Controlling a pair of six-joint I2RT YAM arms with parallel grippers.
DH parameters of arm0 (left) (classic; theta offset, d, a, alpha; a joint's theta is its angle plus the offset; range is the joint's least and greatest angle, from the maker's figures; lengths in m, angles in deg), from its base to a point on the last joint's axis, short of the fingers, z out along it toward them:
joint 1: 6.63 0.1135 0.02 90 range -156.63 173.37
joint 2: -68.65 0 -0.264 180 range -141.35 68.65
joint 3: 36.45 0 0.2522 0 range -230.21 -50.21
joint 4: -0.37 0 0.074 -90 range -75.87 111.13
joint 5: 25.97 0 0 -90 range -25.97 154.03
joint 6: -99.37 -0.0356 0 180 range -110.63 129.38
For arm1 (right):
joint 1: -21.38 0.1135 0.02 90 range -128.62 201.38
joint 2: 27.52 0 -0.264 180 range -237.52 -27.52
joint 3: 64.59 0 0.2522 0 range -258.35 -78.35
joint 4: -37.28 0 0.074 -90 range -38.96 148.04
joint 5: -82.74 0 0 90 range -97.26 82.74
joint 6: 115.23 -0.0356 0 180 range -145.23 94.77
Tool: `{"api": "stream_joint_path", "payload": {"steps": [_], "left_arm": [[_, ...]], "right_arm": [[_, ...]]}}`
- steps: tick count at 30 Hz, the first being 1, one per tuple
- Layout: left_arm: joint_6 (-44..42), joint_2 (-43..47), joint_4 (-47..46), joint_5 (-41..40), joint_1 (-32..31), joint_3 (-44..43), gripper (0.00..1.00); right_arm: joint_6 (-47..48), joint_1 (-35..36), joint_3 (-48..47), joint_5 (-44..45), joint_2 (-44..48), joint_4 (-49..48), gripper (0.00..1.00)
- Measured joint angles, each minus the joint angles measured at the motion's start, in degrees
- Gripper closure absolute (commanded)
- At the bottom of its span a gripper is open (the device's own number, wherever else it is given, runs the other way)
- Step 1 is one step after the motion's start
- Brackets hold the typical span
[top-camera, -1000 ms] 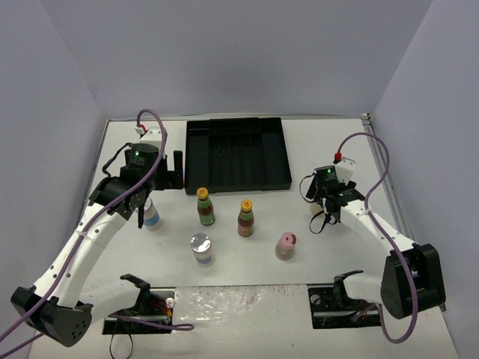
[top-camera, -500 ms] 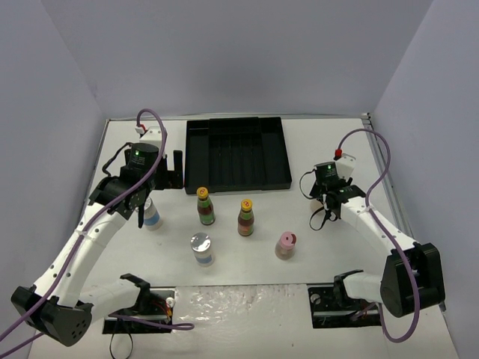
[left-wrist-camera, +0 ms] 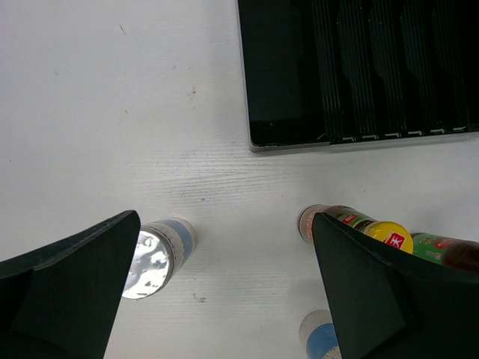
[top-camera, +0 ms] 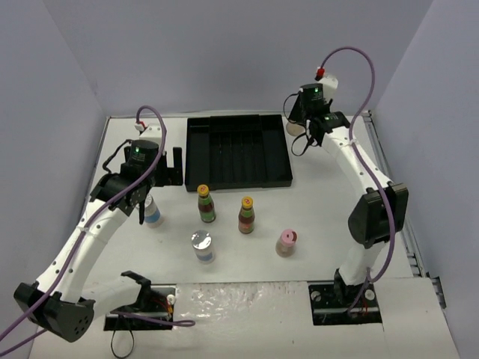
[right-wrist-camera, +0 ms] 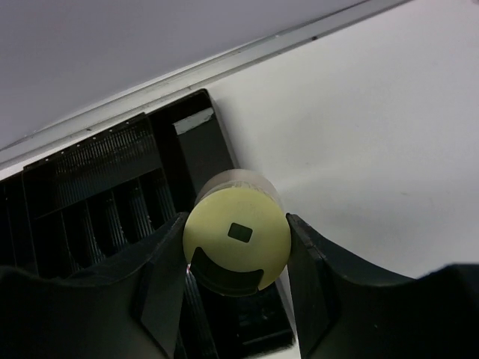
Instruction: Organize the condiment bottles
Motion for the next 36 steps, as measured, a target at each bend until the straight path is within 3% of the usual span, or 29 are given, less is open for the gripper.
{"api": "stream_joint_path", "payload": {"steps": [9,17,36], "left_arm": [[0.0,-1.2,-0.3,0.4,1.2,0.0,0.03],[0.0,-1.6,-0.4,0.5,1.3,0.0,0.03],[0.0,-2.6,-0.6,1.1,1.6,0.1,0.03]], "right_arm": [[4.2,2.0,-20.2,-4.3,-22.0,1.7,1.00],[5.9,3.1,-33.6,-5.8,-33.9,2.0,1.00],[7.4,3.1,-34.9,-2.4,-38.4,1.2,1.00]]}}
